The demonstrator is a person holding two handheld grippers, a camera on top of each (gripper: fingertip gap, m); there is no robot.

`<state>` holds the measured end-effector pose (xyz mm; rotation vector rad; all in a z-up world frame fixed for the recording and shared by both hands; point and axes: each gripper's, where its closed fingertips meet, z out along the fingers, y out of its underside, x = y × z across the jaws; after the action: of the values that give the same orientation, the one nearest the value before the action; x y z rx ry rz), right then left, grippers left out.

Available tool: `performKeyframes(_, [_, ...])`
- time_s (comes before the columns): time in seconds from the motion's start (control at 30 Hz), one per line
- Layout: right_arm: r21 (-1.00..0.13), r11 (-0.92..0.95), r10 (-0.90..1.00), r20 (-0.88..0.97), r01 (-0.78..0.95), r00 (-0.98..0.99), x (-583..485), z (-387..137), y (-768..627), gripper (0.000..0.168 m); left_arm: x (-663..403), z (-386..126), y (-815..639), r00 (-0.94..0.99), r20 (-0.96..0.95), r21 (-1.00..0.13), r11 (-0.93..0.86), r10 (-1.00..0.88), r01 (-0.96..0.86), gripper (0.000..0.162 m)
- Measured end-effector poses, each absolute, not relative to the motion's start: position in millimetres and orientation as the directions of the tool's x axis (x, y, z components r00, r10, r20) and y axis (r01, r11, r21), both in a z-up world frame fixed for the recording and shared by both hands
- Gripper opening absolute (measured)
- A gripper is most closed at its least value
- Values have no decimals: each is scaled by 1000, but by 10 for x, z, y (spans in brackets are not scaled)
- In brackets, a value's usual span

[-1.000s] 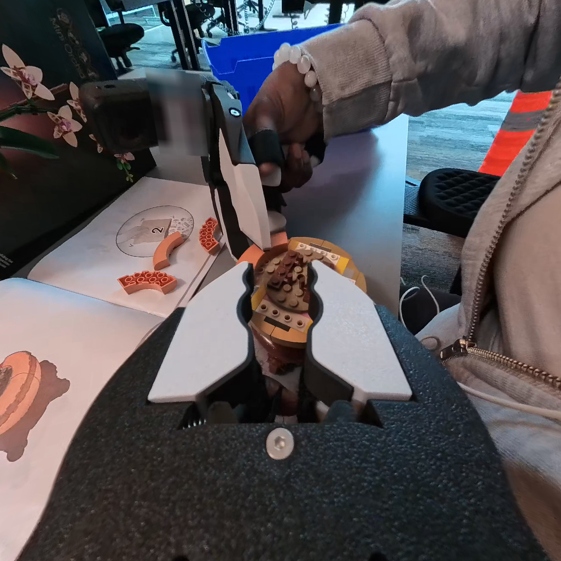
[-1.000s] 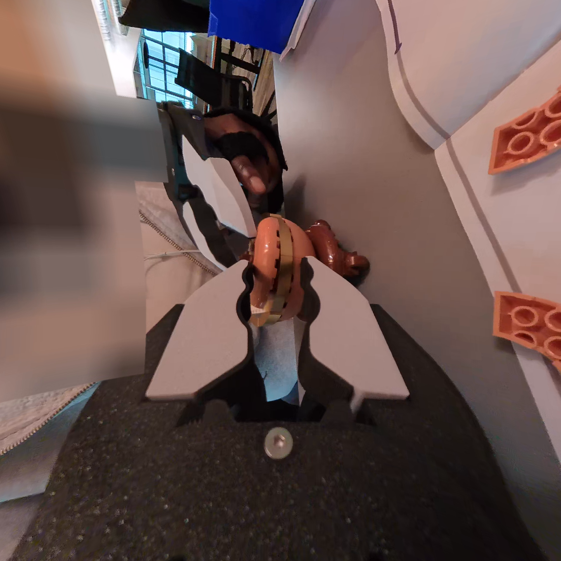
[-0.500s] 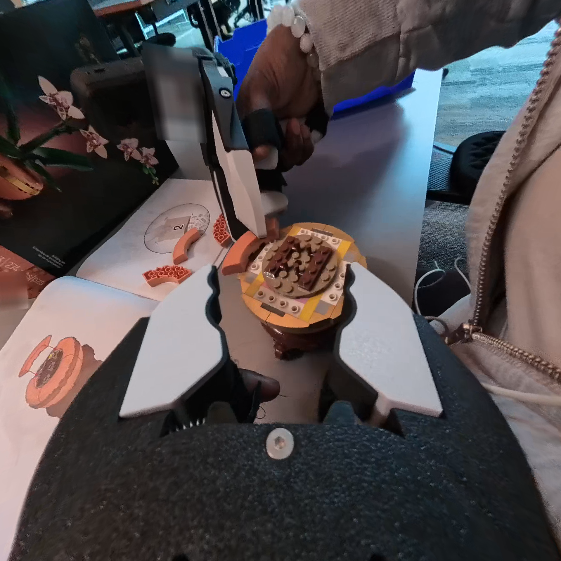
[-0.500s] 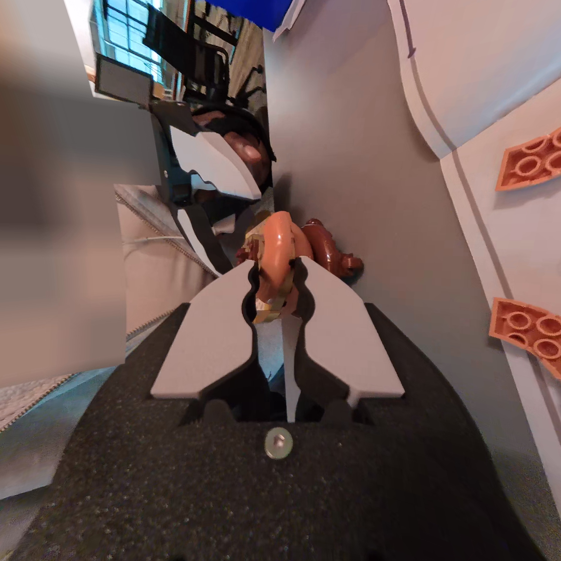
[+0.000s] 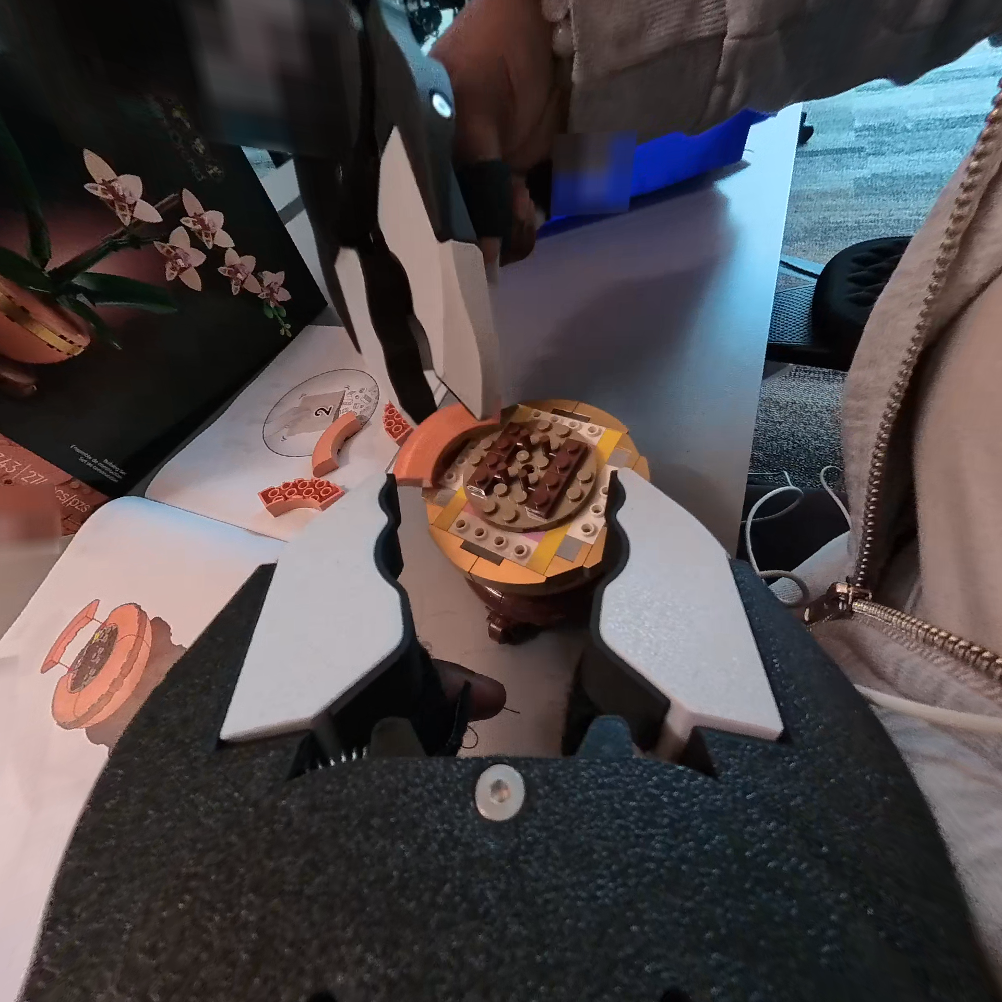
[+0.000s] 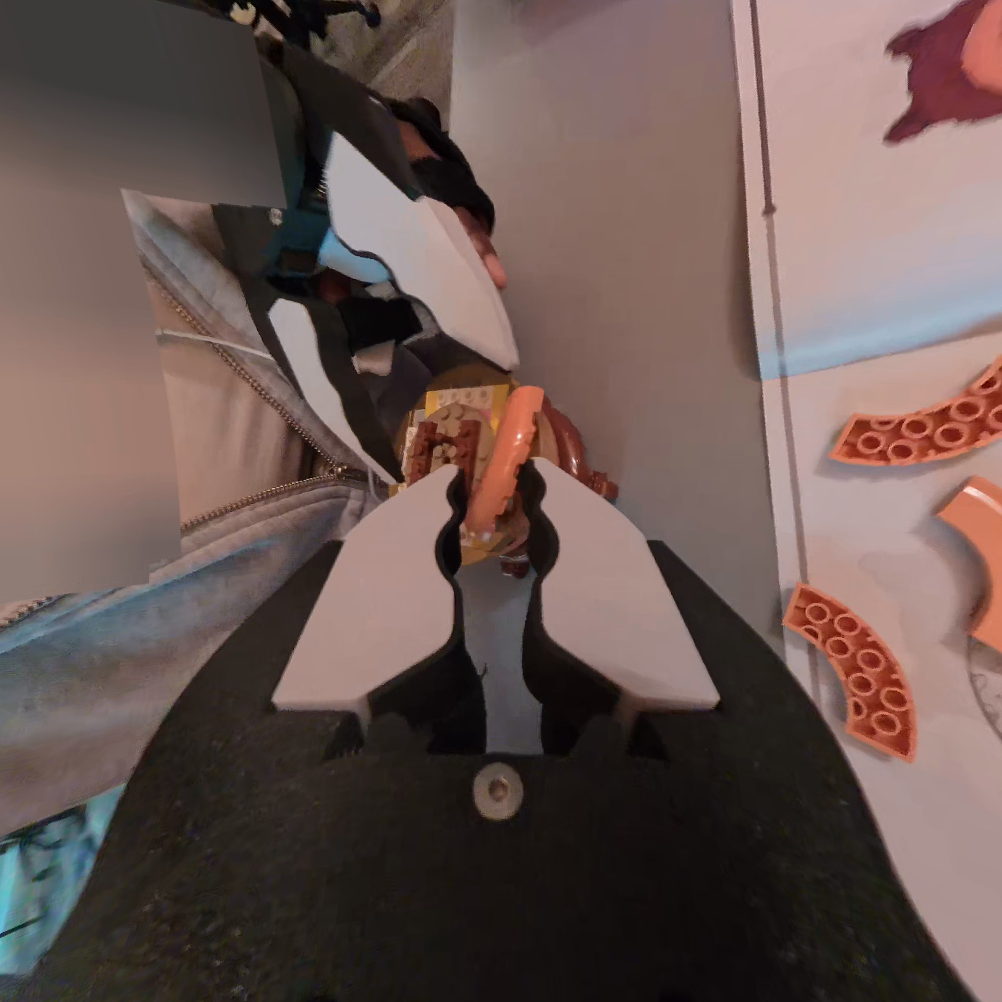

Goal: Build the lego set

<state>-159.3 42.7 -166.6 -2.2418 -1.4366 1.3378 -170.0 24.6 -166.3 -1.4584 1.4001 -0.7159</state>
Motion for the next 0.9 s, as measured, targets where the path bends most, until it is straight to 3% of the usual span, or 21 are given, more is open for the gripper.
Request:
performKeyframes(0.2, [-571, -419, 888, -419, 706, 188, -1537, -1676, 483, 15, -1691, -1666, 233, 166, -192, -911, 113, -967, -397, 71])
performKeyframes(0.47, [-537, -377, 892, -430, 755, 140, -1516, -1671, 407, 14, -1688, -1665, 231, 163, -195, -915, 120, -967, -386, 70])
performKeyframes(0.73, [-439, -382, 824, -560, 813, 85, -1552, -1688, 395, 14, -1671, -1637, 227, 118, -267, -899, 203, -957, -388, 68])
performKeyframes(0.9, [-410, -398, 815, -569, 820, 111, -1545, -1700, 397, 14, -1616, -1653, 204, 10, -248, -889, 224, -969, -398, 57])
